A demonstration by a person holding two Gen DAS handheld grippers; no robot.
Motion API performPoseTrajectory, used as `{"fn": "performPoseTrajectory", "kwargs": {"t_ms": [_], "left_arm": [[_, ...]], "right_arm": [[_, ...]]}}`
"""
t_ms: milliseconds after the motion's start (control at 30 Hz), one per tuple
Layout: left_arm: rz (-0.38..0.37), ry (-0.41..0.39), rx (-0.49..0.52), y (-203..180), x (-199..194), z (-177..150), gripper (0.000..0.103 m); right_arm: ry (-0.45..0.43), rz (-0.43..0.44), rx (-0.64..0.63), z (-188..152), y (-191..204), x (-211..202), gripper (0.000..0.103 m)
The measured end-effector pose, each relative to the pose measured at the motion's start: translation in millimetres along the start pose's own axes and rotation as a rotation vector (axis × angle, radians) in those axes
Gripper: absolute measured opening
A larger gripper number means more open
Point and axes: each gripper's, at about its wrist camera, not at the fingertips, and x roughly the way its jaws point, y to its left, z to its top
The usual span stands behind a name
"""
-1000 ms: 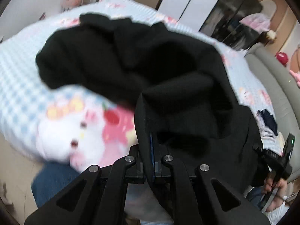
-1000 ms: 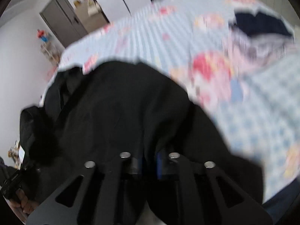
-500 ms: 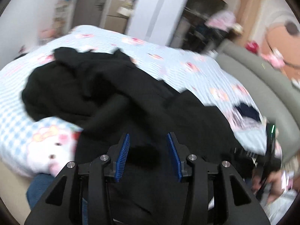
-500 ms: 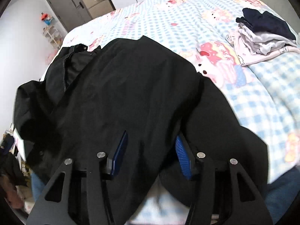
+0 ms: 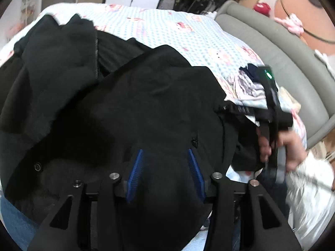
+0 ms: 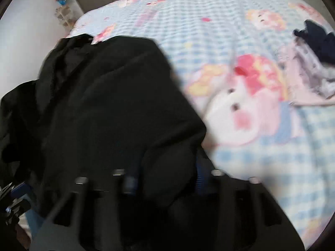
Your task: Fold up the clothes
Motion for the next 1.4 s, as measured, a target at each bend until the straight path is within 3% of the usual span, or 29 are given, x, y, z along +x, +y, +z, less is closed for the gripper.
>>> {"fn": "performPoseTrajectory", "kwargs": {"t_ms": [33,167,267,500,533,567,600,633,700,833,933,1033,1167,1300,1333,1400], "left_arm": [[-0.009,0.012,-0.019,4,4,2,0.052],[-0.082,0.055,-0.052,-2,20,20,0.054],[-0.188,0.043,-0.059,-18,28,39,0.069],[-0.211,0.124,-0.066,-50,58,43,0.077],[-0.189,0.121,-0.043,-52,62,41,0.075],[-0.167,0.117,-0.019,-55,66,40,0.059],[-0.138,0.112,0.009,-57,68,37,0.036],[-0.106,0.106,0.039,-58,69,35,0.026],[-0.049,0.093,0.077,-59,71,30,0.018],[0.05,0.045,0.085,-48,59,26,0.011],[-0.032,0.004,0.015,-24,37,23,0.01],[-0.069,-0.029,-0.082,10,14,26,0.01],[0.084,-0.113,-0.064,38,-26,43,0.007],[0.313,-0.18,-0.016,54,-46,74,0.004],[0.307,-0.173,-0.026,61,-53,77,0.004],[0.192,-0.159,-0.04,58,-60,72,0.006]], "right_arm": [[-0.011,0.028,-0.007,-5,7,-3,0.021],[-0.053,0.142,-0.035,-26,33,-17,0.016],[-0.076,0.214,-0.061,-41,54,-25,0.014],[-0.054,0.269,-0.169,-71,107,-32,0.015],[-0.051,0.277,-0.184,-75,114,-33,0.015],[-0.048,0.276,-0.182,-77,116,-33,0.015],[-0.045,0.27,-0.169,-79,114,-32,0.016],[-0.042,0.263,-0.156,-80,113,-31,0.017],[-0.037,0.274,-0.131,-78,106,-34,0.02],[-0.076,0.299,-0.107,-69,102,-52,0.026],[-0.231,0.233,-0.106,-55,96,-89,0.034],[-0.327,0.066,-0.089,-32,85,-96,0.052],[-0.173,0.041,-0.048,-7,78,-53,0.052],[-0.145,0.141,0.094,-17,87,-12,0.052],[-0.112,0.172,0.096,-23,97,2,0.052],[-0.028,0.214,0.055,-31,122,28,0.049]]}}
